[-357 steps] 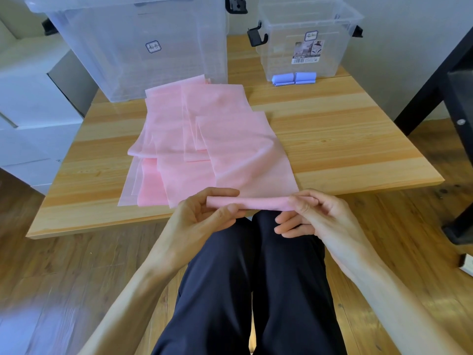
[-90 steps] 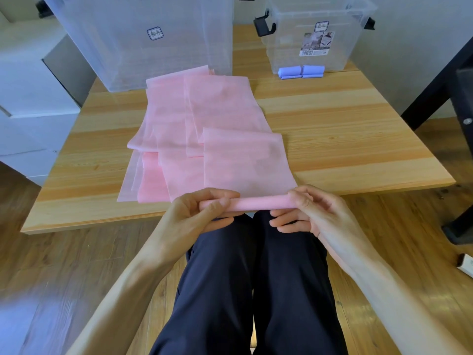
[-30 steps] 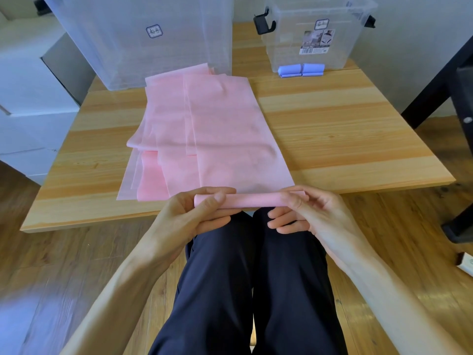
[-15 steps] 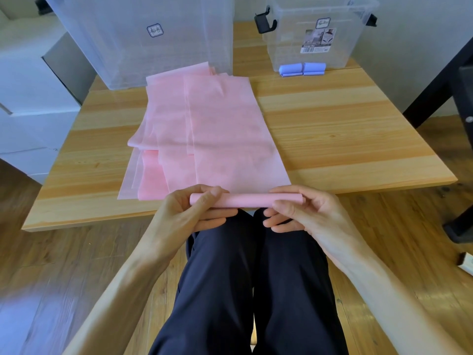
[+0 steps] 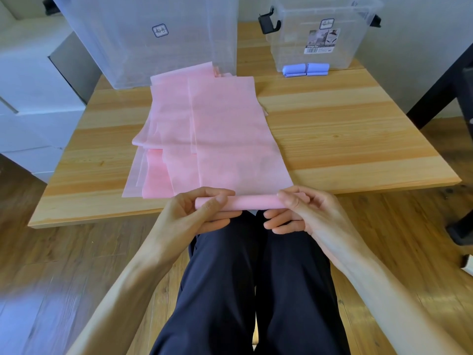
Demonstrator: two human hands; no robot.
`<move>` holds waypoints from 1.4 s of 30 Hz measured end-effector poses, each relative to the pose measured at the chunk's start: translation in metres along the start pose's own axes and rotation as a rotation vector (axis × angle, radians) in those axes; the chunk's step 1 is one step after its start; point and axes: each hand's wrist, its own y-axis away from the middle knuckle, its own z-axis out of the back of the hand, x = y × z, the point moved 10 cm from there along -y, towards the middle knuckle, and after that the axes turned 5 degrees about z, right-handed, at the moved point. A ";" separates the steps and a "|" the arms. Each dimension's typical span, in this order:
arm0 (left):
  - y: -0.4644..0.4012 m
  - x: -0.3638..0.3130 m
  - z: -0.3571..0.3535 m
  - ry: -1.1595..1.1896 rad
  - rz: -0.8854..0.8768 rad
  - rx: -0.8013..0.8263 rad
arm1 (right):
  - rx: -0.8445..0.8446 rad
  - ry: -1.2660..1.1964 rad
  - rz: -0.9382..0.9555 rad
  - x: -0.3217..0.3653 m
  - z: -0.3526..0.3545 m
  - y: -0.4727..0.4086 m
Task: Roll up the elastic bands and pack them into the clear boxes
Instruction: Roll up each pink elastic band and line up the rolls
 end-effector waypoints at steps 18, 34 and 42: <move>-0.001 0.003 0.001 -0.022 -0.003 -0.008 | 0.017 0.016 0.002 -0.001 0.000 0.003; 0.000 0.002 0.009 0.025 0.001 -0.075 | 0.028 0.029 0.011 -0.002 -0.002 0.004; 0.002 0.002 0.008 0.026 0.023 -0.031 | 0.015 0.025 0.000 -0.002 -0.003 0.003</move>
